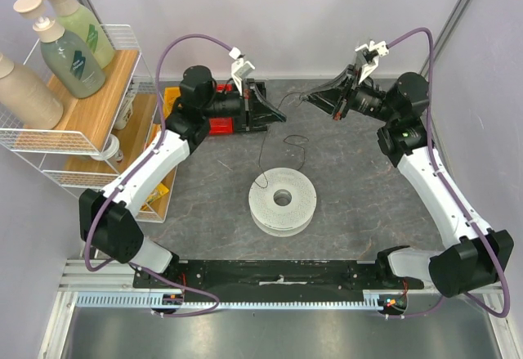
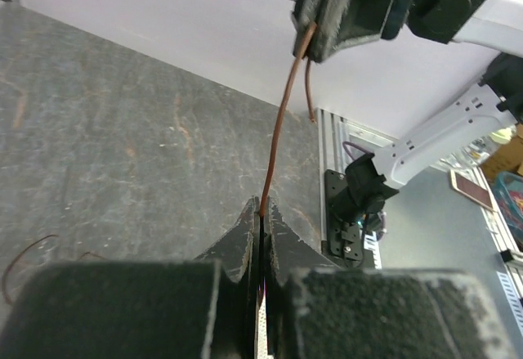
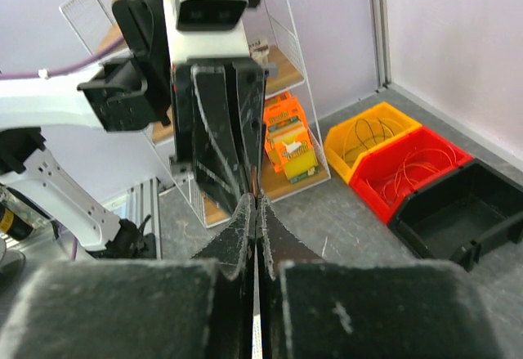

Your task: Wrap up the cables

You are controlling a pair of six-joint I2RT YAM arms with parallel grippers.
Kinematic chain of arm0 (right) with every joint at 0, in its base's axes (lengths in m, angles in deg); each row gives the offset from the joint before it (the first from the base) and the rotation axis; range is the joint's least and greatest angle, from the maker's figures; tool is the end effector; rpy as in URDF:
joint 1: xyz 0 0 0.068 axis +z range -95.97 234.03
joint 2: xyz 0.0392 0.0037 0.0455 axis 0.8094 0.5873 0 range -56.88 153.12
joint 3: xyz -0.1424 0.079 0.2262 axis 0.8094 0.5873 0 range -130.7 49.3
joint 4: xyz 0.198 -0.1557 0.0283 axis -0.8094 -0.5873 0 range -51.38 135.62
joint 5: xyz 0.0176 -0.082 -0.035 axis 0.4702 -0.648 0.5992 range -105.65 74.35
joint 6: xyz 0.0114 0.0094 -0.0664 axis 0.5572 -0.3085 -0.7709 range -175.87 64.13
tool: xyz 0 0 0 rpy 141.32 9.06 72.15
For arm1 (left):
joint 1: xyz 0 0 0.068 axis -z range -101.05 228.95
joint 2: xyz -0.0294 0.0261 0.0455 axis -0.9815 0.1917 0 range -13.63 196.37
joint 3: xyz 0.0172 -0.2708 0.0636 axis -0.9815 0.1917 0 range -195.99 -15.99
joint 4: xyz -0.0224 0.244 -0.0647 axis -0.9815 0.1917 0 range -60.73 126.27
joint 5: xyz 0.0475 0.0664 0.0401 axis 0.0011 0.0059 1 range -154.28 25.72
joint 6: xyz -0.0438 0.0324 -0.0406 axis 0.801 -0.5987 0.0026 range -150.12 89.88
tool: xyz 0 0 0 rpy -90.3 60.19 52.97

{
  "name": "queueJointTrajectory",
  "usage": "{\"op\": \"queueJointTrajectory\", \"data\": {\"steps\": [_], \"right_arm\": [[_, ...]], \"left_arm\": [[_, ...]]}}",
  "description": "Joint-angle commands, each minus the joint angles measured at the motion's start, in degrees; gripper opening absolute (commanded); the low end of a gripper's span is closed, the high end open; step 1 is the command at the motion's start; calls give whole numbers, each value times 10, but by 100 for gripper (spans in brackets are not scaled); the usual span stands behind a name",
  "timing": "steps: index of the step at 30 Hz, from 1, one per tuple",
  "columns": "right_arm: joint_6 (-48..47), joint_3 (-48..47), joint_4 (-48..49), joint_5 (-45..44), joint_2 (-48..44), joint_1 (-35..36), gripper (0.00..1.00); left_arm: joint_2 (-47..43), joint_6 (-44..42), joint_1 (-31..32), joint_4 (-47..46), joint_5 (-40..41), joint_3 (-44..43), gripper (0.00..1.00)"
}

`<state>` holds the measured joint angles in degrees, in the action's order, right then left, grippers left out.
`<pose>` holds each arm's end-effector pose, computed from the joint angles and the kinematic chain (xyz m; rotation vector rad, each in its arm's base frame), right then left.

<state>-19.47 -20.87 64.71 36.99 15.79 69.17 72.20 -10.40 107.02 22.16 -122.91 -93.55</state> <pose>0.2600 0.1153 0.4515 -0.5977 1.4121 1.3143 0.2828 -0.2037 0.4062 0.9719 1.4966 -1.4234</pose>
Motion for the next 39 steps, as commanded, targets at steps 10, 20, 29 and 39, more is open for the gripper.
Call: {"op": "queueJointTrajectory", "data": {"steps": [10,20,29,39], "right_arm": [[-108,-38,-102,14,-22,1,0],[-117,-37,-114,31,-18,5,0],[-121,-44,-119,28,-15,18,0],[-123,-48,-121,27,-17,26,0]], "left_arm": [[-42,-100,-41,111,-18,-54,45],[-32,-176,-37,150,7,-125,51],[-13,-217,-19,183,6,-151,45],[-7,-241,-13,201,17,-148,28]]}}
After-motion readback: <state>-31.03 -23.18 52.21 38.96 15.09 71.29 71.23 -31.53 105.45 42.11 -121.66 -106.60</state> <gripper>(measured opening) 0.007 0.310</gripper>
